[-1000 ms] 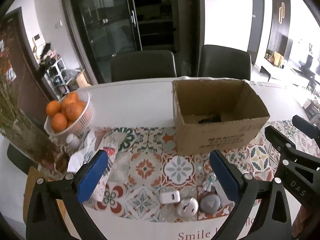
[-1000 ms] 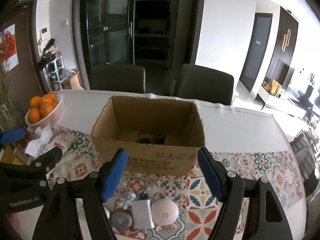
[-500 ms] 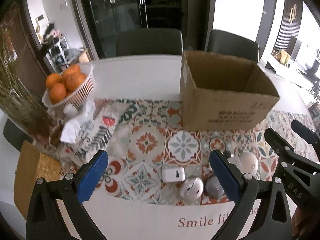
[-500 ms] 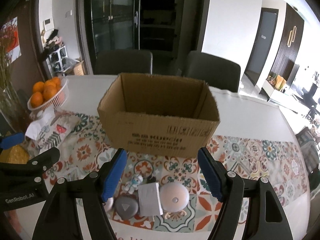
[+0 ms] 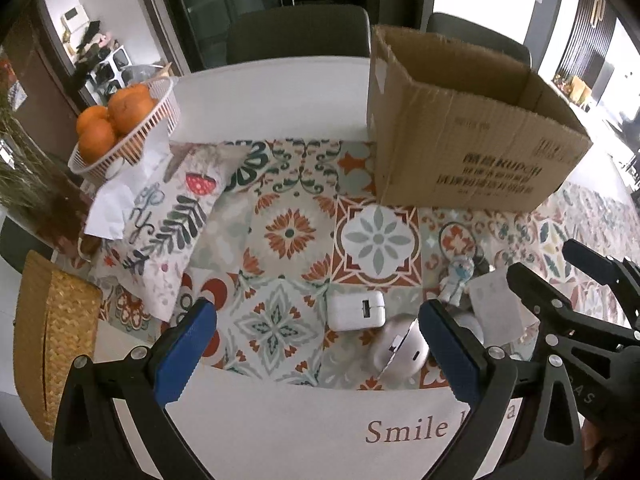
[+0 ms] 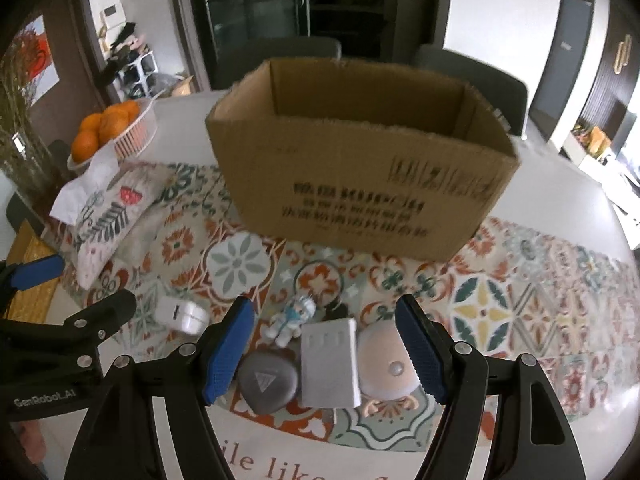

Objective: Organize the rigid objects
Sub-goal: 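Grasp the white charger cube with the left tool while the right tool grasps the astronaut figurine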

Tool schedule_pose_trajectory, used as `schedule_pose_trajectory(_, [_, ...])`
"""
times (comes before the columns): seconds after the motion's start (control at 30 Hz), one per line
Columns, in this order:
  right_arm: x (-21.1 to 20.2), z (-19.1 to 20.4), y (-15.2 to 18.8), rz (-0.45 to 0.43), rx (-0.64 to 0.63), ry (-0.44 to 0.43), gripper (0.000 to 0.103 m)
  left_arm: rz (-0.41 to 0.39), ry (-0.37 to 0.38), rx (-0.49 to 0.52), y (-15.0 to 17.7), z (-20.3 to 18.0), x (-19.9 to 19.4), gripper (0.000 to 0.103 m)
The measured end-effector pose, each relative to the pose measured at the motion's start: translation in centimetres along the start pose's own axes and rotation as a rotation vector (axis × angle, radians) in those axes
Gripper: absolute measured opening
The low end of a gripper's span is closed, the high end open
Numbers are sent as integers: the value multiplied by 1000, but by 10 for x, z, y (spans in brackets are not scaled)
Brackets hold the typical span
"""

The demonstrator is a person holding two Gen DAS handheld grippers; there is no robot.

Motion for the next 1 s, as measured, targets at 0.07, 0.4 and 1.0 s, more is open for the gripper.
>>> schedule_pose_trajectory(0.07, [8, 0, 3, 17, -3, -21, 74, 8, 7, 4, 2, -1, 6, 103])
schedule_pose_trajectory(0.4, [48, -2, 7, 91, -5, -86, 73, 69, 24, 17, 5, -10, 40, 102])
schedule_pose_trajectory(1.0, [96, -1, 4, 186, -6, -137, 59, 176, 88, -1, 10, -25, 79, 91])
Point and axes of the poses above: each gripper's, at about its wrist camera, not at the fingertips, and x roughly the way its jaws point, z to its left, y to its underside, the point moved 5 cm from there along x, roughly the way its jaws point, and after that the axes turned 10 degrees about -y, right-handed, at the moved point
